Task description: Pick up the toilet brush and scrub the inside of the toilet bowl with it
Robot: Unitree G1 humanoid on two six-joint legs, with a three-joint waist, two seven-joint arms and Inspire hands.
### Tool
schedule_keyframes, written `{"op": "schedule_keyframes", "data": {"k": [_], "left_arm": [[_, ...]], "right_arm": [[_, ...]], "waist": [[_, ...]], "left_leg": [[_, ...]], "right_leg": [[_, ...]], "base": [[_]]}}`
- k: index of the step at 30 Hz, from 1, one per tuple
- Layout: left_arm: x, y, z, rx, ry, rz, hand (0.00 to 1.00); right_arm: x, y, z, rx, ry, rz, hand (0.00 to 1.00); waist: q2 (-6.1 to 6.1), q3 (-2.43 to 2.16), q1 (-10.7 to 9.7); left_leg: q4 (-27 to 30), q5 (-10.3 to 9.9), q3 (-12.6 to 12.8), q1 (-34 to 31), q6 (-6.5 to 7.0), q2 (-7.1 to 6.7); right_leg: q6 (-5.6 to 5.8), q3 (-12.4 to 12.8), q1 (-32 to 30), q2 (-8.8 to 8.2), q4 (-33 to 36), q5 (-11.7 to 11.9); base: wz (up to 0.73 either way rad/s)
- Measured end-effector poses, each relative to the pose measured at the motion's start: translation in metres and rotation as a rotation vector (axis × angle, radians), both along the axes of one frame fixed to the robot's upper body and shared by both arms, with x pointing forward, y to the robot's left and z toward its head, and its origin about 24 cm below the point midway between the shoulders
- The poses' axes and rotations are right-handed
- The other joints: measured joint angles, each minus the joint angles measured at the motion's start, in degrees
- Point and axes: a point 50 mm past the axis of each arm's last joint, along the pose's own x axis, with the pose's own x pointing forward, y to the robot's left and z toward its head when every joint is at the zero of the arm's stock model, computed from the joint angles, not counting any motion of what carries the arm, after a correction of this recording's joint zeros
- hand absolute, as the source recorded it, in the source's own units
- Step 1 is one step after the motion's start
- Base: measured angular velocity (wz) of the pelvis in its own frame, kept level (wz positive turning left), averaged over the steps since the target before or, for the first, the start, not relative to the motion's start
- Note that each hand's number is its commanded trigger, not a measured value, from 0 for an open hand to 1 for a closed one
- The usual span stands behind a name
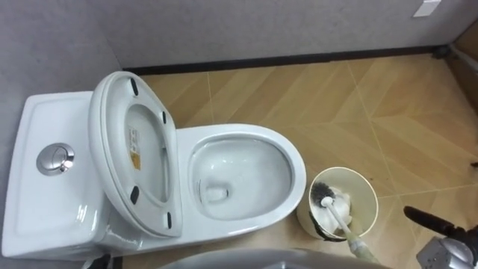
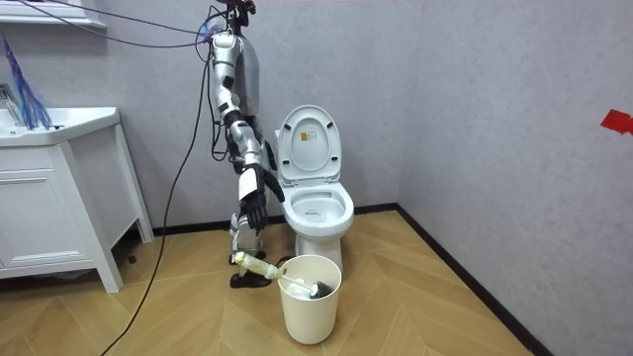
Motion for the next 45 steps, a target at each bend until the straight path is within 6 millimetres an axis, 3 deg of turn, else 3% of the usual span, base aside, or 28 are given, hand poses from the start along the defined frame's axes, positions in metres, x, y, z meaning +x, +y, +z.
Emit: {"op": "schedule_keyframes", "data": {"k": [8, 10, 14, 19, 24, 30, 38, 45], "left_arm": [[-0.002, 0.007, 0.004, 0.02, -0.015, -0.015, 0.0], [0.002, 0.009, 0.004, 0.023, -0.024, -0.023, 0.0], [0.014, 0.013, 0.006, 0.026, -0.032, -0.064, 0.0], [0.035, 0.011, 0.007, 0.005, -0.075, -0.109, 0.0], [0.053, 0.02, 0.013, 0.023, -0.11, -0.164, 0.0], [0.081, 0.02, 0.017, 0.02, -0.14, -0.214, 0.0], [0.123, 0.011, 0.022, -0.015, -0.207, -0.216, 0.0], [0.131, 0.005, 0.023, -0.021, -0.236, -0.227, 0.0]], "right_arm": [[0.006, 0.005, -0.001, -0.004, 0.03, 0.161, 0.0], [0.01, 0.004, -0.001, 0.006, 0.025, 0.193, 0.0], [0.017, 0.0, -0.001, 0.03, 0.053, 0.272, 0.0], [0.05, -0.009, 0.011, 0.021, 0.049, 0.384, 0.0], [0.064, -0.024, 0.023, 0.008, 0.025, 0.394, 0.0], [0.068, -0.029, 0.025, 0.033, 0.049, 0.409, 0.0], [0.08, -0.023, 0.025, 0.072, 0.054, 0.436, 0.0], [0.075, -0.016, 0.017, 0.114, 0.088, 0.44, 0.0]], "waist": [[-0.77, -0.03, 0.3], [-0.55, -0.19, 1.2], [-0.57, 0.12, 1.5], [-0.08, 0.35, 2.0], [0.33, 0.17, 2.3], [0.86, 0.46, 3.4], [0.84, 1.27, 4.7], [0.74, 1.39, 4.9]], "left_leg": [[0.7, 0.0, 0.0, -0.7, 0.0, -0.04], [1.3, 0.0, -0.1, -1.7, 0.0, -0.03], [2.9, 0.0, -0.6, -3.4, 0.01, 0.01], [4.7, 0.0, -0.9, -8.3, 0.08, 0.11], [7.2, -0.1, -1.4, -12.9, 0.39, 0.29], [10.8, 0.0, -1.6, -19.1, 0.44, 0.57], [17.7, -0.3, -1.2, -28.9, 0.71, 0.88], [20.7, -1.0, -1.5, -34.1, 1.16, 0.97]], "right_leg": [[0.06, 0.0, 0.0, -0.12, -0.2, 0.1], [0.05, -0.4, -0.9, -0.26, 0.5, 0.1], [-0.02, -1.4, -1.4, -0.62, 1.0, 0.2], [-0.23, -1.5, -7.0, -0.76, 3.9, 0.4], [-0.41, -2.0, -11.2, -0.94, 5.5, 0.5], [-0.71, -2.7, -16.7, -1.26, 8.7, 0.7], [-1.25, -2.8, -26.3, -1.92, 14.8, -0.1], [-1.44, -3.2, -31.9, -2.48, 19.2, -0.8]], "base": [[0.0], [0.0], [0.12], [0.03], [0.04], [0.05], [0.01], [0.02]]}}
